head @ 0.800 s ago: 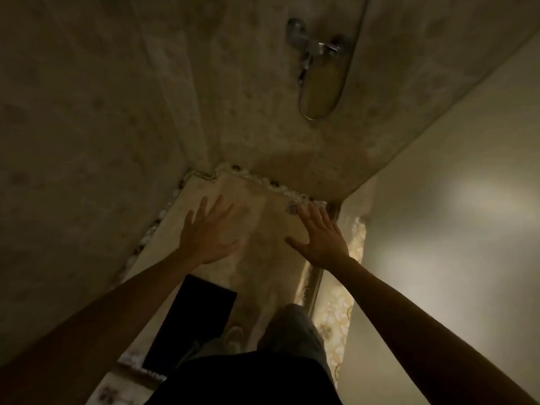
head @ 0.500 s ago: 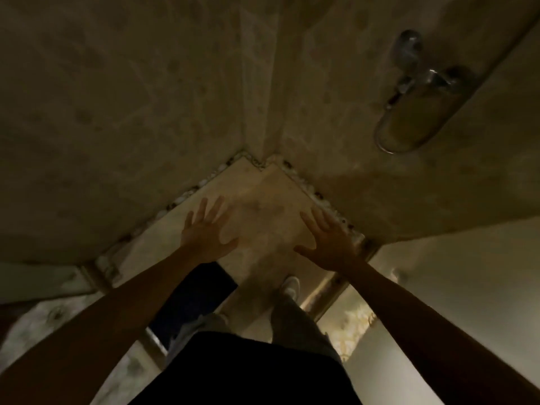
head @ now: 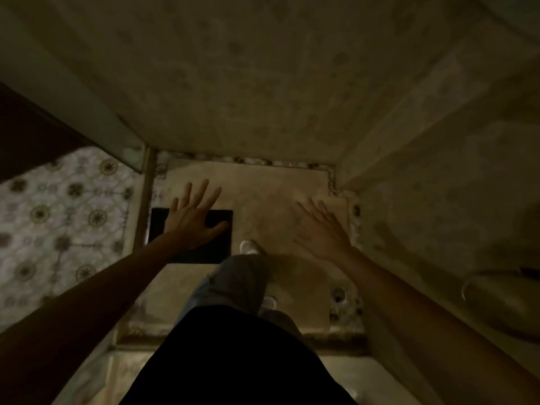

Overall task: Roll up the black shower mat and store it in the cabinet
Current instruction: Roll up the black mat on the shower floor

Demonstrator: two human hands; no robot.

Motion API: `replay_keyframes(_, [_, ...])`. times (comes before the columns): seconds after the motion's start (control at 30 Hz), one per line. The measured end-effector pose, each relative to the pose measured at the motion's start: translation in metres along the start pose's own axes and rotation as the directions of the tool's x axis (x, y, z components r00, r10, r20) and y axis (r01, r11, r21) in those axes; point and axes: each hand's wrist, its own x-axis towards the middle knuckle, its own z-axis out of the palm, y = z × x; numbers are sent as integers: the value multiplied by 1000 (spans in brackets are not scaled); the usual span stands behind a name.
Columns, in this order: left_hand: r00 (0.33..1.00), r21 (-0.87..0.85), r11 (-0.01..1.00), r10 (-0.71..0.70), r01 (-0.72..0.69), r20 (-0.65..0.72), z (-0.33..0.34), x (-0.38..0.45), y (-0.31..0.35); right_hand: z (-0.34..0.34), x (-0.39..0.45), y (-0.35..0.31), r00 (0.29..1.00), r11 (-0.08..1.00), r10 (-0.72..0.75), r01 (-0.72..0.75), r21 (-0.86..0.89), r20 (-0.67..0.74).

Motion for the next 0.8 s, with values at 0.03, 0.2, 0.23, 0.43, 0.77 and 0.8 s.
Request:
replay_keyframes(0.03, [999, -25, 999, -39, 39, -15, 4, 0, -5, -4, 16, -1, 999, 999, -35, 35, -19, 19])
replay_keyframes(0.2, [968, -47, 973, -220, 227, 120, 5, -5, -10, -37, 80, -9, 979, 976, -186, 194, -96, 88])
replay_keyframes(0.23, [960, -75, 963, -250, 261, 122, 7, -4, -11, -42, 92, -11, 970, 966, -224, 234, -108, 99])
replay_keyframes(0.43, [914, -272, 873, -382, 404, 134, 15, -21, -13, -78, 153, -52, 903, 841, -371, 426, -335, 216])
replay_keyframes(0.77, [629, -538, 484, -769, 691, 115, 64, -88, 1, -64, 222, -174, 578, 500, -612, 812, -301, 540])
replay_keyframes(0.8, [592, -553, 435, -795, 711, 136, 70, -91, 5, -59, 227, -181, 529, 459, -614, 843, -280, 586])
